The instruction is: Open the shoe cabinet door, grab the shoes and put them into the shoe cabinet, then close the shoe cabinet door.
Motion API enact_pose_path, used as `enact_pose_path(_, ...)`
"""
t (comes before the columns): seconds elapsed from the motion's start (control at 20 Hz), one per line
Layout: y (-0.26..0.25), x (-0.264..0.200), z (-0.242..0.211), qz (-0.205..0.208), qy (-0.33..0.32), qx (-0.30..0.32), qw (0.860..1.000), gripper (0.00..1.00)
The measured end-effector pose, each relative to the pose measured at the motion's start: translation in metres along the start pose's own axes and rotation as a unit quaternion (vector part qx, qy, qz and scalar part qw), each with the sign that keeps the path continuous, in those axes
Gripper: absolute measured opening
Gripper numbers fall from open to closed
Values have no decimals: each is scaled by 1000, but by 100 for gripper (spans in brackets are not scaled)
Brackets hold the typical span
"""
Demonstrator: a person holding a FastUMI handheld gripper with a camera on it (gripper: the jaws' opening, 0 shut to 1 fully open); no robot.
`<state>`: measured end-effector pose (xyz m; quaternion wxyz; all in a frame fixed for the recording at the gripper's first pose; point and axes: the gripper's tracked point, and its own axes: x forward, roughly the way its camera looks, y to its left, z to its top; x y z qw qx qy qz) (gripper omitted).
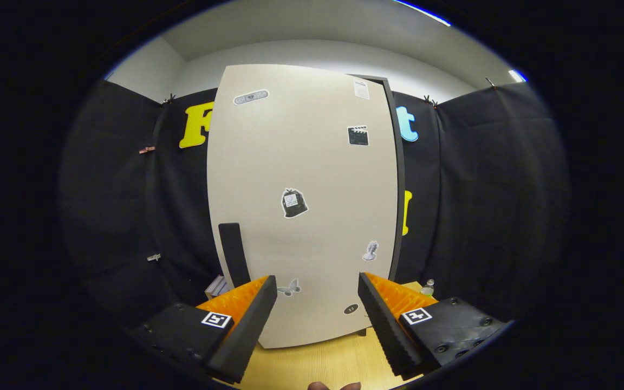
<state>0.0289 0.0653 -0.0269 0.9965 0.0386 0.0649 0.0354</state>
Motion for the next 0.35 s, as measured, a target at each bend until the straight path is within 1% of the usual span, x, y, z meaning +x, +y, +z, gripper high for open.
enact_pose_path(0.35, 2, -3, 0, 4, 3, 11, 1000, 98)
